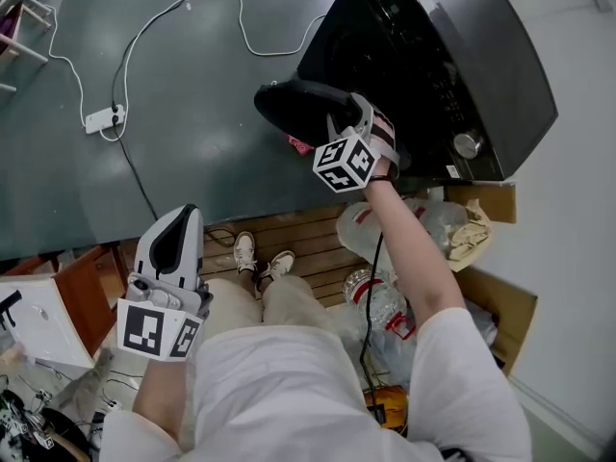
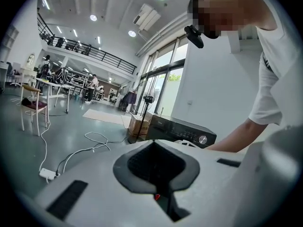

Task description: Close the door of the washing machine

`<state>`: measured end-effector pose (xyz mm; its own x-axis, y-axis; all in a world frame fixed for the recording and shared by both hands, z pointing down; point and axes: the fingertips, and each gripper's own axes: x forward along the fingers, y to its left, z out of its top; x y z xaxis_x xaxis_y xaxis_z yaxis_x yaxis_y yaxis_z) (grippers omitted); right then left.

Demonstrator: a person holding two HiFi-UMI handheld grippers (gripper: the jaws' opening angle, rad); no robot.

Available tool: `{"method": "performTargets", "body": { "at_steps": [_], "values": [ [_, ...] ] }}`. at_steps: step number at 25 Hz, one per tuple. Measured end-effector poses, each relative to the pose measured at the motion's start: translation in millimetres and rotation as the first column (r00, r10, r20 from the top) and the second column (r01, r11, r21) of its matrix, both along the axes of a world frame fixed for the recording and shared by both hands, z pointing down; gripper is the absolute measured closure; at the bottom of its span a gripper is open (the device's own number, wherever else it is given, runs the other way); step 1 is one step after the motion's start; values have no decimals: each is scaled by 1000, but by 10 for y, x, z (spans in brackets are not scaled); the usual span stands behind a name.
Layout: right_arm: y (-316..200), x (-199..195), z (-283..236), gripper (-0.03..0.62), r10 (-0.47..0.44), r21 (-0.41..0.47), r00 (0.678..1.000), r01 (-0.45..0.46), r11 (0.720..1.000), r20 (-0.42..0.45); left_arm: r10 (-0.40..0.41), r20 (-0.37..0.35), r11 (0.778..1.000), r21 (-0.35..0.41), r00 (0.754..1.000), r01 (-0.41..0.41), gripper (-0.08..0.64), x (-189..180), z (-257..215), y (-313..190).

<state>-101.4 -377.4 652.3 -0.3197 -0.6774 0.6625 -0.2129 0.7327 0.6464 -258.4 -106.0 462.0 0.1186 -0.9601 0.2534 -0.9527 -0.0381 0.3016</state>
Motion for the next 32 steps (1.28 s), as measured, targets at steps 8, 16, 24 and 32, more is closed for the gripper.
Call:
{"method": "performTargets", "body": {
  "at_steps": [8,16,24,32],
  "values": [
    [-409,42,8,359,80,-14,997,-80,997,-17,16,22,999,29,1000,-17,555,14,16,-228],
    [-771,167,26,367,34,103,979,-13,995,-199,11,5,1000,12,1000,-11,555,10,132,-141],
    [-451,315,405,495,-167,151,873,261,953,-459,22,-17,1000,1,1000,-22,555,54,230,-107],
    [-865,821,574,548,-42,136,854,131,982,-519,21,-19,999,-25,1000,-21,555,50,318,-71]
  ]
}}
